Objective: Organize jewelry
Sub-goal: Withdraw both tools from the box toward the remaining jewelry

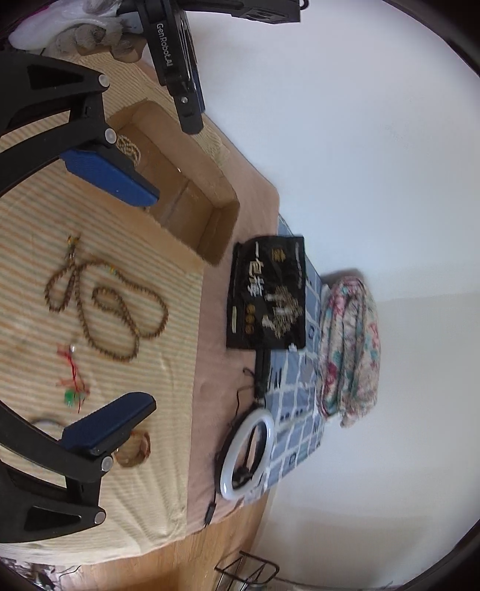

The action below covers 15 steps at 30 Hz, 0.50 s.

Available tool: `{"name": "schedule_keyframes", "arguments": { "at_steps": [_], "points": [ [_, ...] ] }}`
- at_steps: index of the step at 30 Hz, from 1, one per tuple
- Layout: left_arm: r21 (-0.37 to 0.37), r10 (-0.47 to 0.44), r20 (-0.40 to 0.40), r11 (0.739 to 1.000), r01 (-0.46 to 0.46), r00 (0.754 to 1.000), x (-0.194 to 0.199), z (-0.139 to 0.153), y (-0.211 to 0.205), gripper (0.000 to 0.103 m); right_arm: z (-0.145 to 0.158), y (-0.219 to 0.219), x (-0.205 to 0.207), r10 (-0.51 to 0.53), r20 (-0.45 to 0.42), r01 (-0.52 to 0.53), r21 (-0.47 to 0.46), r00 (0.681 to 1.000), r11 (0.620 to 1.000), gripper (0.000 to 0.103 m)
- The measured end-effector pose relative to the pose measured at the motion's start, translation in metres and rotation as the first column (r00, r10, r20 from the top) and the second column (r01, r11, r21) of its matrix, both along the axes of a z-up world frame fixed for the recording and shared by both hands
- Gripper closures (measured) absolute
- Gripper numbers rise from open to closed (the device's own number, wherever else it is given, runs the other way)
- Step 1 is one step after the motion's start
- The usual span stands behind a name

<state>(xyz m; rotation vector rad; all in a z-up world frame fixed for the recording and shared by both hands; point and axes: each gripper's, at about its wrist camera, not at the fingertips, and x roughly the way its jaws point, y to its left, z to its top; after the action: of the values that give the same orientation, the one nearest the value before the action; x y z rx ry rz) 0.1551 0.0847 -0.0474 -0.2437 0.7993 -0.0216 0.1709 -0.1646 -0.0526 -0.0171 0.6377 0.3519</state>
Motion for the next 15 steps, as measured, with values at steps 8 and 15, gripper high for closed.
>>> {"name": "schedule_keyframes", "arguments": {
  "at_steps": [8, 15],
  "points": [
    [-0.004, -0.1, 0.0, 0.995, 0.1, 0.995, 0.005, 0.001, -0.047, 0.058, 0.007, -0.062, 0.004, -0.067, -0.043, 0.068, 0.034, 0.997, 0.997, 0.0],
    [-0.003, -0.197, -0.018, 0.98, 0.197, 0.98, 0.014, -0.005, -0.093, 0.058, -0.001, -0.117, 0.007, -0.15, -0.088, 0.151, -0.002, 0.985, 0.989, 0.0]
  ]
}}
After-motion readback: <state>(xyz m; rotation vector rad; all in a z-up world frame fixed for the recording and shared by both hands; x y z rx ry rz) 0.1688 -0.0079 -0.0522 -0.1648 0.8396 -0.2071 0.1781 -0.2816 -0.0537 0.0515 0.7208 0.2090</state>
